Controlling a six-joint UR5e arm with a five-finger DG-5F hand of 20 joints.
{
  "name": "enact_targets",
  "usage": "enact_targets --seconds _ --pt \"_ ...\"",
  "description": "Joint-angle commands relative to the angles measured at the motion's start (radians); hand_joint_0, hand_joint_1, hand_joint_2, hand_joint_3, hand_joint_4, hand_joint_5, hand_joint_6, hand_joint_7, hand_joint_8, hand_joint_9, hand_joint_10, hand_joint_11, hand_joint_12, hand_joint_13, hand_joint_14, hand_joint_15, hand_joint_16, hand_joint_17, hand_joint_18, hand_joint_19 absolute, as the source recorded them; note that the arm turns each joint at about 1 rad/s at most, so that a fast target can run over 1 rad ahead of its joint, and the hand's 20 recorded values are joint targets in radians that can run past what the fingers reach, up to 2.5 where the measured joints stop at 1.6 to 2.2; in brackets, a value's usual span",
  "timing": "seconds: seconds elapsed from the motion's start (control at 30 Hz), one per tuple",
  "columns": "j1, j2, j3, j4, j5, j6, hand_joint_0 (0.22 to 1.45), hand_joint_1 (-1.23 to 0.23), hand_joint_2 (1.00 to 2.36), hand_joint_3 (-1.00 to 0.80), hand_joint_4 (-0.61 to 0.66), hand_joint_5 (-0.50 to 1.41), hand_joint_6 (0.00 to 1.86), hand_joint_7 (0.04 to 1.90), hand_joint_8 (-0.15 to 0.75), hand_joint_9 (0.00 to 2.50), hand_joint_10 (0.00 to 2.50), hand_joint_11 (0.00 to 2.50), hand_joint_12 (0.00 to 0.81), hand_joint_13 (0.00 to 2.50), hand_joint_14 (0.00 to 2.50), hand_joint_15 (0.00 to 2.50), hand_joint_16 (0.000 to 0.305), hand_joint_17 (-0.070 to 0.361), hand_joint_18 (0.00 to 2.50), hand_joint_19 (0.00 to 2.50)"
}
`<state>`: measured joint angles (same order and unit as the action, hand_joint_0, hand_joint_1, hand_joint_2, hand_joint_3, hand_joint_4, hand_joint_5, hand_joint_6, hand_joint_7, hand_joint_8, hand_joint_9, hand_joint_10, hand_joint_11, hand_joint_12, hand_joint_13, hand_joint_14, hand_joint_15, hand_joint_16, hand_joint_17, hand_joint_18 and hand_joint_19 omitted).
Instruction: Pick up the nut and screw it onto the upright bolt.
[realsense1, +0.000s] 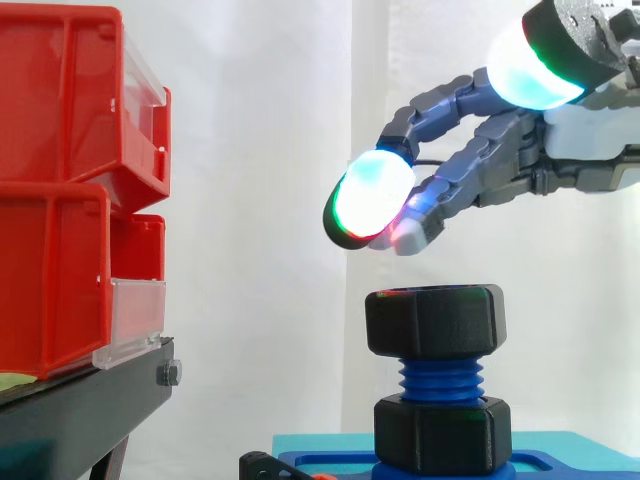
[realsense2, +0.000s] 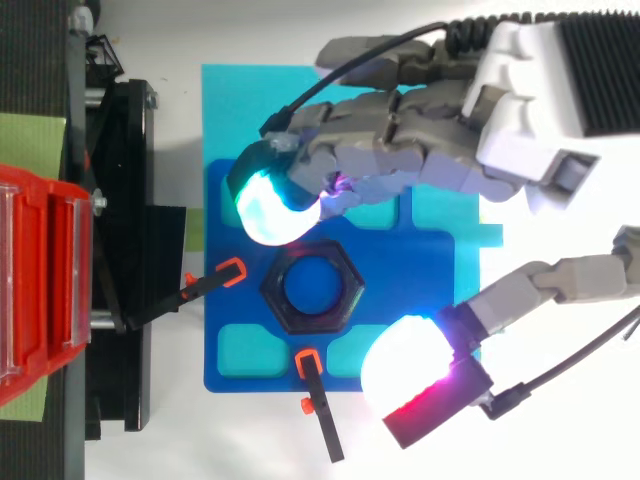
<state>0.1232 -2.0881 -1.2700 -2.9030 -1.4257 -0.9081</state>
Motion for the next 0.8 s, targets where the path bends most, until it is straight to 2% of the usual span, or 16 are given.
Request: enact_targets --seconds 0.0,0.17,0.2,0.63,0.77 --pt "0.003 -0.006 0.000 0.016 -0.002 0.002 0.43 -0.49 1.00 -0.50 0.14 -0.17 0.50 0.63 0.263 0.64 0.00 0.00 0.385 0.27 0.00 0.00 0.052 0.117 0.00 0.02" --pt "0.003 -0.018 -0.003 0.024 -0.004 0.000 0.42 -0.47 1.00 -0.50 0.09 -0.21 0.50 0.58 0.239 0.37 0.00 0.00 0.378 0.00 0.00 0.00 0.054 0.122 0.00 0.00" --pt "0.001 -0.016 -0.019 0.041 -0.004 0.000 0.42 -0.47 1.00 -0.50 0.08 -0.21 0.50 0.57 0.235 0.33 0.00 0.00 0.377 0.00 0.00 0.00 0.055 0.123 0.00 0.00" --pt "0.001 -0.016 -0.081 0.122 -0.004 0.002 0.40 -0.45 1.00 -0.50 0.08 -0.22 0.50 0.58 0.225 0.19 0.00 0.00 0.381 0.00 0.00 0.00 0.059 0.133 0.00 0.00" --pt "-0.002 -0.016 -0.081 0.123 -0.004 0.002 0.40 -0.45 1.00 -0.50 0.09 -0.21 0.50 0.58 0.228 0.20 0.00 0.00 0.383 0.00 0.00 0.00 0.060 0.134 0.00 0.00"
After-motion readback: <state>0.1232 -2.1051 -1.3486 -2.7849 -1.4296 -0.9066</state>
